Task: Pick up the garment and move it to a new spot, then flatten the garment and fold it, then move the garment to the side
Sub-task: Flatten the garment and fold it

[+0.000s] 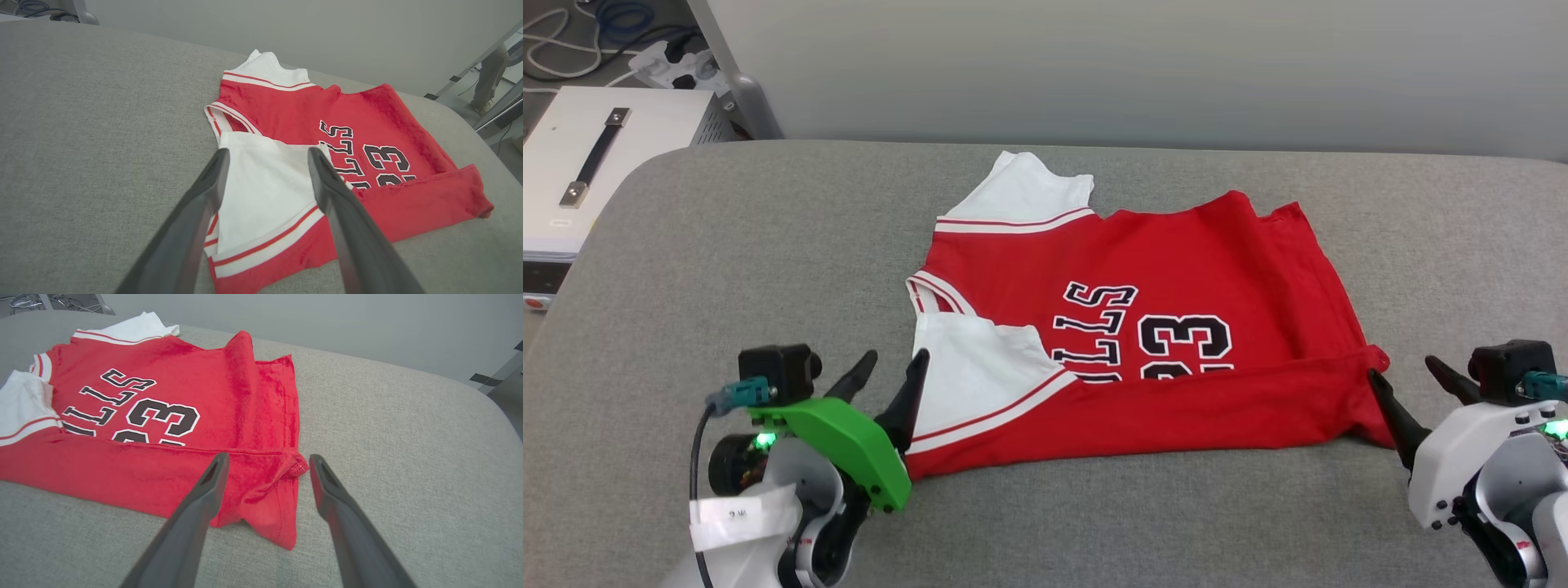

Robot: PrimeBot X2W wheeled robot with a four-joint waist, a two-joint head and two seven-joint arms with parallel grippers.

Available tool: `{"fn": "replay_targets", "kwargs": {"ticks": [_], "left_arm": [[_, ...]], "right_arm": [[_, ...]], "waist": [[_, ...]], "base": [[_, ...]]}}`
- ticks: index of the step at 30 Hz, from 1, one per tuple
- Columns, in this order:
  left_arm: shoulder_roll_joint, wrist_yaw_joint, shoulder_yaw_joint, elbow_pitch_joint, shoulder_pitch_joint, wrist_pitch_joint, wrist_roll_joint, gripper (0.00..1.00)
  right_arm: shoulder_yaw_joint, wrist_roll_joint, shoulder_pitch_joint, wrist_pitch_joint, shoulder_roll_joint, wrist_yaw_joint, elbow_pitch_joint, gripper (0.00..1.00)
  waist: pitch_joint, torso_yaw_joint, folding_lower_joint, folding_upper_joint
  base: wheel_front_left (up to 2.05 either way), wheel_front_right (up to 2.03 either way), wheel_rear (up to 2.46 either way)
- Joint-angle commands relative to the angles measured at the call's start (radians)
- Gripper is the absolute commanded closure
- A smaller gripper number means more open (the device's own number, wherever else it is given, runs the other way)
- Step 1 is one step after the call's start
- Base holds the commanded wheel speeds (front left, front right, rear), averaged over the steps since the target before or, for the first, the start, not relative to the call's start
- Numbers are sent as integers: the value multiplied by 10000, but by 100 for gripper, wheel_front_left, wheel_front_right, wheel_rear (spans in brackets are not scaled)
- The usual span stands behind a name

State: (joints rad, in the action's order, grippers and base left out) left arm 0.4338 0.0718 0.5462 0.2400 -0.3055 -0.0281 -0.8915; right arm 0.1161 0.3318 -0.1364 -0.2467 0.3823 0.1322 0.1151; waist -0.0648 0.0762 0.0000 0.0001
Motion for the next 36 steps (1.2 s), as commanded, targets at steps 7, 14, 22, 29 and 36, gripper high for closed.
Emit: {"fn": "replay_targets", "kwargs": {"ticks": [7,14,22,29,36], "left_arm": [[610,1085,640,-1485,1226,1364,200,0],[1092,1979,899,-1946,1373,2359,516,0],[1120,2351,942,-1604,1139,2605,694,0],[914,2384,950,-882,929,2539,692,0],[695,2325,923,-286,740,2301,680,0]], "right_arm": [[-830,-274,1127,-1728,-612,-15,-1347,0],[-1334,-466,1659,-3308,-1109,-15,-2399,0],[-1538,-588,1630,-3794,-1273,-15,-3035,0],[-1542,-629,1495,-3743,-1269,-15,-3186,0],[-1570,-659,1480,-3644,-1256,-15,-3195,0]], "waist": [[-32,-23,0,-1],[-321,-179,0,-1],[-840,-399,0,-1],[-1126,-555,0,-1],[-1304,-598,0,-1]], "base": [[0,0,0],[0,0,0],[0,0,0],[0,0,0],[0,0,0]]}}
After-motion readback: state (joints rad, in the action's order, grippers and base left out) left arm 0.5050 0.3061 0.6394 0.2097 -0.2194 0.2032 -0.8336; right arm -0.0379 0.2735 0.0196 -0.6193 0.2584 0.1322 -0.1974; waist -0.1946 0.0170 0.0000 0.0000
